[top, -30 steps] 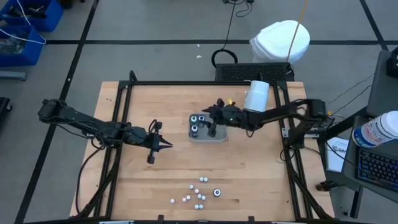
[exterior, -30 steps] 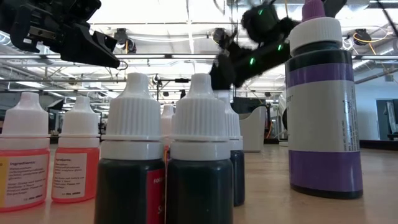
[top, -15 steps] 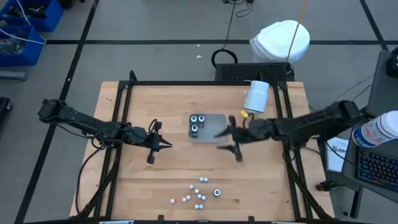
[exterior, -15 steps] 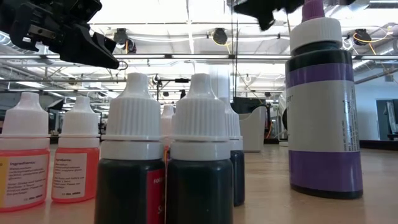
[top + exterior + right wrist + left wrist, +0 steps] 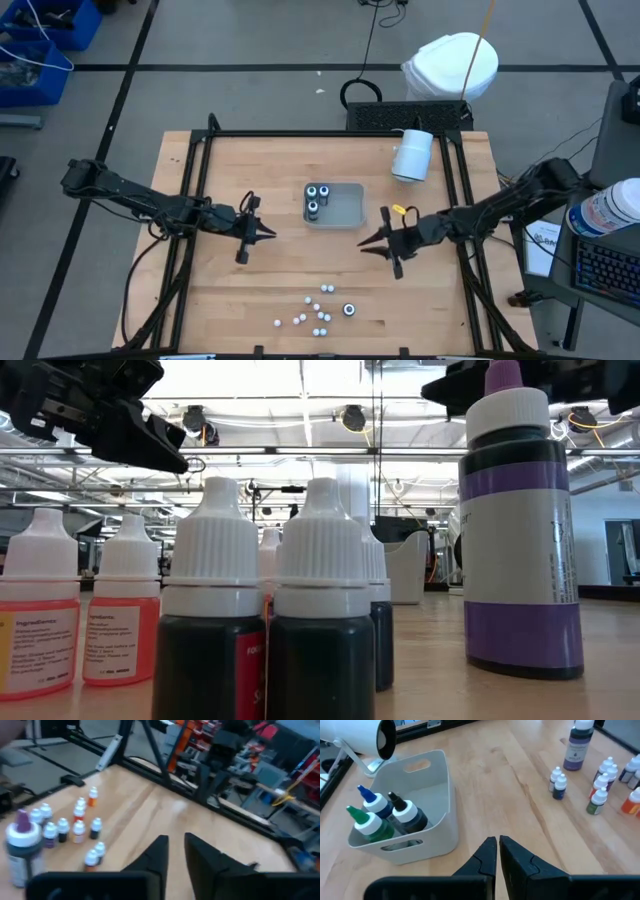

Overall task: Pick & Place food coloring
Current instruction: Put the large violet food coloring bottle into the gray bin

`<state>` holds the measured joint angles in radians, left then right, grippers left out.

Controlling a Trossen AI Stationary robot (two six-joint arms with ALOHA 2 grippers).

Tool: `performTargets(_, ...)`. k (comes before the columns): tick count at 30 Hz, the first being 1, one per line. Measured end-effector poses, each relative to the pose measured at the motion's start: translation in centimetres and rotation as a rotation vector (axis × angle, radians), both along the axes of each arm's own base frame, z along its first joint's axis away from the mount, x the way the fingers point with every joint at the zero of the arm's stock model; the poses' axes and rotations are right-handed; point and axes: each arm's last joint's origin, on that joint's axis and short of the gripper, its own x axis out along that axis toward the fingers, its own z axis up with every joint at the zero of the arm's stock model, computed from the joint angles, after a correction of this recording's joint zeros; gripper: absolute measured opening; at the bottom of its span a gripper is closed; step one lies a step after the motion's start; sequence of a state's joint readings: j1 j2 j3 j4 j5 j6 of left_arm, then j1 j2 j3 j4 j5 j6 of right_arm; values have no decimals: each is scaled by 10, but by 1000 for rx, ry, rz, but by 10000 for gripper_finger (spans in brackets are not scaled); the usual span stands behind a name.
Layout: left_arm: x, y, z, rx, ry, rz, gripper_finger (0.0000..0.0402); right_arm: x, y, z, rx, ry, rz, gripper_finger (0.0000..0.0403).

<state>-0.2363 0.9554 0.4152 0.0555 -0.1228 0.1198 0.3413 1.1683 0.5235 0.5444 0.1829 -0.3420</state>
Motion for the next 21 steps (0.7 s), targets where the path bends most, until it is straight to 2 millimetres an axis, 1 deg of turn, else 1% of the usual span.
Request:
performTargets(3,5,-1,0,-33,-25,34,31,-2,-8,2,7,20,-30,10)
performTargets(4,7,-1,0,-30,-39,57,31,-3,-9,2,9,30,-37,5)
performTargets(8,23,1,-2,-19,-134,131,31,-5,-13,-3,10,89,-53,7)
performTargets(13,45,-2,-12,-111,-210,92,31,-6,-13,-6,-20,119,-49,1)
performTargets(16,59,-12,-20,-141,-203,55,31,-6,-13,-7,-27,136,-49,2)
performTargets(18,73,-23,-20,-146,-184,26,31,-6,-13,-7,-28,137,-49,1)
performTargets(21,97,-46,-14,-140,-144,-32,31,-6,-13,-6,-18,128,-53,1)
